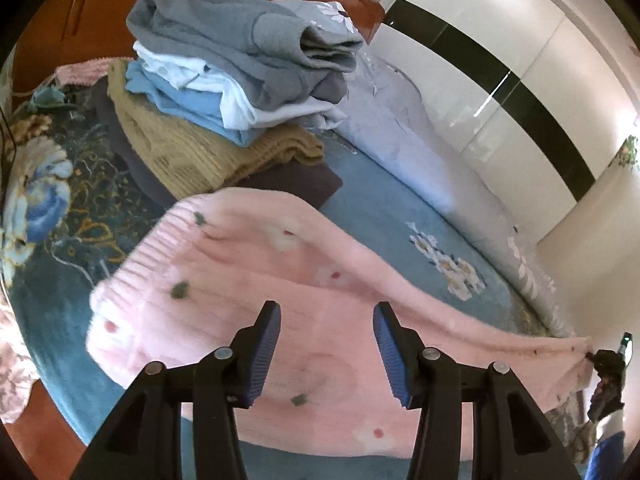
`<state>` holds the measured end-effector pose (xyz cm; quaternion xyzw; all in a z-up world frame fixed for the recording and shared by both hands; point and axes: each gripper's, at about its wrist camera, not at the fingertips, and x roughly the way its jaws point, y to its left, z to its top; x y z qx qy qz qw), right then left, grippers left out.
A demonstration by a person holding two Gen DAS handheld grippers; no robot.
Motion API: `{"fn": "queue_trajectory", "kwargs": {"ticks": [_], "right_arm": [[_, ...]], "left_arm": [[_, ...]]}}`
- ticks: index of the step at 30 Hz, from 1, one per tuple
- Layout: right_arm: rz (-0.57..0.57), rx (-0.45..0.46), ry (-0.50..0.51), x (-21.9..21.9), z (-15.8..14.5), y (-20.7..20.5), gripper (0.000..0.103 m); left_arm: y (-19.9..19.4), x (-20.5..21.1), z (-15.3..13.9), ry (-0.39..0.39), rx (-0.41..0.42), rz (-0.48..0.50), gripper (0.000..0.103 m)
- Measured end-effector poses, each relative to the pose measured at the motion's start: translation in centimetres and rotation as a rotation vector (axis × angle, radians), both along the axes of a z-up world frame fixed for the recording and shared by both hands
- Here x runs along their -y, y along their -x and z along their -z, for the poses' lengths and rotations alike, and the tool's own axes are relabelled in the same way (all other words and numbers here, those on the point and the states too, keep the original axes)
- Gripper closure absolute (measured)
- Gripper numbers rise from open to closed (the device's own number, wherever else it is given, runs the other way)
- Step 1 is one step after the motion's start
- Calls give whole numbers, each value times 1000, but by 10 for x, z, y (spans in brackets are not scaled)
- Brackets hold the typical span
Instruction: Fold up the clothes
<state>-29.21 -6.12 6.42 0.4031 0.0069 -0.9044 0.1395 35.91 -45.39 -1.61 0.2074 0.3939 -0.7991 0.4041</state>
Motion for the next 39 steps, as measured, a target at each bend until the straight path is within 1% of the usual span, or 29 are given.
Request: {"fn": "queue_trajectory", "kwargs": {"ticks": [4, 8, 12, 14, 16, 17, 19, 21, 25, 26, 29, 30, 33, 36, 37, 39], "right_arm": [[53, 97, -61, -7, 42, 10, 96], [93, 179, -69, -19, 75, 21, 95], [60, 174, -35, -19, 84, 22, 94], [37, 144, 2, -27, 75, 15, 88], [39, 96, 67, -43, 61, 5, 67], [56, 66, 119, -59, 53, -1, 61], [73, 56, 192, -83, 48, -9, 60], [77, 109, 270, -108, 56, -15, 58], [107, 239, 465, -142, 93, -24, 49], [119, 270, 530, -147, 105, -27, 47], [109, 336, 684, -148, 127, -31, 46], [108, 343, 719, -146, 130, -32, 46], [101, 315, 782, -142, 129, -35, 46], [87, 301, 772, -140, 128, -39, 41], [83, 296, 768, -139, 127, -41, 41], [69, 298, 681, -130, 127, -41, 41]], "left_arm": [[-9, 2, -4, 13, 23, -16, 51], [-13, 4, -3, 11, 24, -34, 51], [-6, 0, 0, 4, 41, -9, 50], [-4, -1, 1, -2, 47, 3, 50], [-4, -1, 3, -3, 48, 2, 49], [-5, -2, 3, -3, 47, -2, 49], [-2, -3, 4, -12, 39, 7, 48], [2, -4, 5, -21, 31, 16, 48], [8, -7, 8, -39, 14, 34, 47], [10, -8, 8, -43, 10, 38, 47], [12, -12, 3, -29, 14, 49, 47], [10, -12, 1, -31, 9, 47, 47], [2, -12, -1, -30, 2, 29, 47], [-7, -12, 0, -29, 3, 2, 45], [-9, -11, 1, -32, 1, -6, 45], [-10, -9, 4, -43, -3, -17, 44]]}}
